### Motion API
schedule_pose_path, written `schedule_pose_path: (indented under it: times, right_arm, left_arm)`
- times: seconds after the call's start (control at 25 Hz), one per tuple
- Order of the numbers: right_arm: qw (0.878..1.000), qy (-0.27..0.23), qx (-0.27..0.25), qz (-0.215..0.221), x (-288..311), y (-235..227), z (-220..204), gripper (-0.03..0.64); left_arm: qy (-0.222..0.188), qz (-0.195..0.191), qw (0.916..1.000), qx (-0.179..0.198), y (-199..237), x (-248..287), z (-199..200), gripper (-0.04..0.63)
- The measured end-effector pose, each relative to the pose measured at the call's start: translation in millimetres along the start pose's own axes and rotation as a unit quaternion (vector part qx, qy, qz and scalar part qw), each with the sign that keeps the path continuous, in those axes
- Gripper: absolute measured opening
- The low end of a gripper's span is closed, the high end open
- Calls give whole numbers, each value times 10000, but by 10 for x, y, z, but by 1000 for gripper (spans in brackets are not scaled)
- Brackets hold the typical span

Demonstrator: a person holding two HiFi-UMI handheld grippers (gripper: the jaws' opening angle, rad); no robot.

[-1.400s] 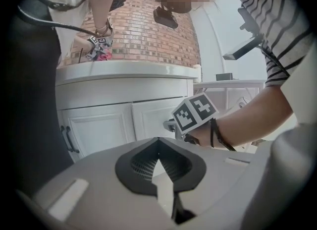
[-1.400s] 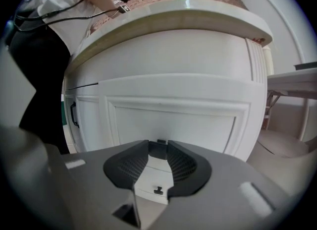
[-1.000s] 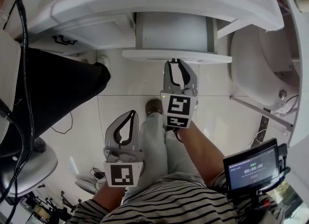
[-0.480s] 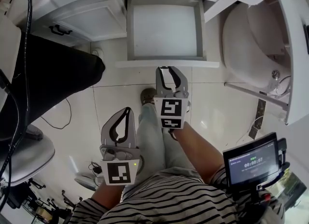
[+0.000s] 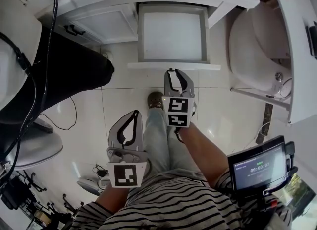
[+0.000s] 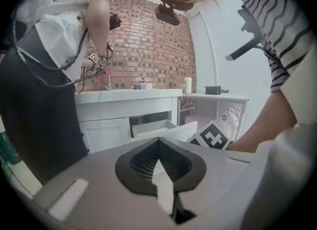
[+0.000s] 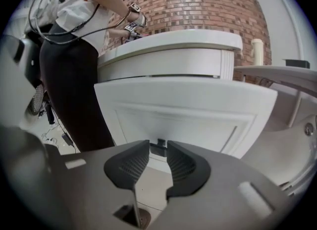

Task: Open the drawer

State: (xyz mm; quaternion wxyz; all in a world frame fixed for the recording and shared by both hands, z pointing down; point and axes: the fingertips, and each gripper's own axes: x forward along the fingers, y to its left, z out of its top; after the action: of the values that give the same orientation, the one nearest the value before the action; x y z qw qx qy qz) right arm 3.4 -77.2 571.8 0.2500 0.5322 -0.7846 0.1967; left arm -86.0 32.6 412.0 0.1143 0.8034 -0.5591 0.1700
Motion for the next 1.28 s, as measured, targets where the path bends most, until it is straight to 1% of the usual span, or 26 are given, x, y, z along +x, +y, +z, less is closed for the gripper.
schedule_pose_path:
  times: [0.04, 0.16, 0.2, 0.32, 0.44, 0.56, 0.64, 0.72, 0.84, 1.08, 1.2, 1.28]
  right_arm:
    - [9999, -10, 102, -22, -94, -5, 43, 101]
    - [9995, -97, 294, 108, -645, 59, 277, 100]
    - [9993, -157, 269, 206, -906, 90, 387, 100]
    - [9976, -385, 63, 568, -1782, 115, 768, 92]
    - [9936, -600, -67, 951, -2645, 40, 1182, 66]
    - [9901, -768, -159, 1163, -3416, -28, 1394, 34]
    - [9869, -974, -350, 1235, -3795, 18, 1484, 12]
    - [9835, -1126, -489, 1332, -4080, 209, 1533, 2]
    - [9822, -1170, -551, 1361, -4341, 484, 1463, 2]
    - [9834, -1499, -381, 953, -4906, 811, 1348, 2]
    - [9835, -1600, -248, 805, -5159, 1070, 1261, 2]
    - [9831, -1637, -174, 799, -5319, 1247, 1198, 2]
  left_arm:
    - [10, -36, 10000, 23, -33, -32, 60, 15]
    - [-14, -105, 9999, -99, -176, -219, 325, 15]
    - [-56, -141, 9998, -106, -240, -311, 450, 15]
    - [-143, -257, 9995, 67, -470, -649, 854, 15]
    - [-152, -213, 9996, 90, -726, -1023, 1220, 15]
    - [-112, -181, 9998, 26, -966, -1407, 1451, 15]
    - [-236, -212, 9994, 110, -1019, -1588, 1567, 15]
    - [-401, -188, 9989, 124, -961, -1776, 1596, 15]
    - [-458, -67, 9989, -41, -812, -2114, 1476, 15]
    - [-701, -204, 9973, 111, -820, -2833, 1421, 15]
    - [-735, -289, 9969, 42, -821, -3191, 1316, 15]
    - [-716, -316, 9969, -25, -854, -3409, 1251, 15]
